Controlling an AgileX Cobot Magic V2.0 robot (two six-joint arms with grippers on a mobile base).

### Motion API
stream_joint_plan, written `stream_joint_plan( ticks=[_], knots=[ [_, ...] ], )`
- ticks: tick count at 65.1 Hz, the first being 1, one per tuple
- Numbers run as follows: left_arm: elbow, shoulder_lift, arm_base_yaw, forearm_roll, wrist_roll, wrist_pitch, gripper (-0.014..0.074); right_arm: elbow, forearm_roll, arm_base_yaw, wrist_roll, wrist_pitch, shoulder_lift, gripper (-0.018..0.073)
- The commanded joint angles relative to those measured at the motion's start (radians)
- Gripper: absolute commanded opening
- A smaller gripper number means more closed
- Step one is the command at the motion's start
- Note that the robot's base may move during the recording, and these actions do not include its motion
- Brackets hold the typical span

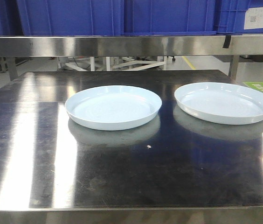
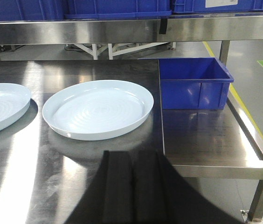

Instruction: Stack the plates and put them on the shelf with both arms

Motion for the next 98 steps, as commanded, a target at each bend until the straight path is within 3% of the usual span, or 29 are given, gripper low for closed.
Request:
stream_joint_plan(
  ticks=[1, 31, 48, 73, 98],
  knots=[
    [-0.030, 0.004, 0.001, 0.000, -0.005, -0.090, 0.0083, 0.000, -0.006, -0.005, -0.003, -0.084, -0.016, 0.0048],
    [-0.030, 0.004, 0.001, 0.000, -0.005, -0.090, 0.0083, -0.005, -0.005, -0.005, -0.003, -0.128, -0.016, 0.0048],
    [-0.030, 0.004, 0.001, 0.000, -0.005, -0.090, 0.0083, -0.125, 0.006, -0.005, -0.003, -0.066, 0.049, 0.0048],
    [-0.030, 0.004, 0.001, 0.000, -0.005, -0.090, 0.0083, -0.286, 0.027, -0.005, 0.000, -0.065, 0.415, 0.0048],
    [-0.030, 0.004, 0.001, 0.000, -0.005, -0.088, 0.0083, -0.550, 0.031, -0.005, 0.000, 0.127, 0.931, 0.0048]
  ],
)
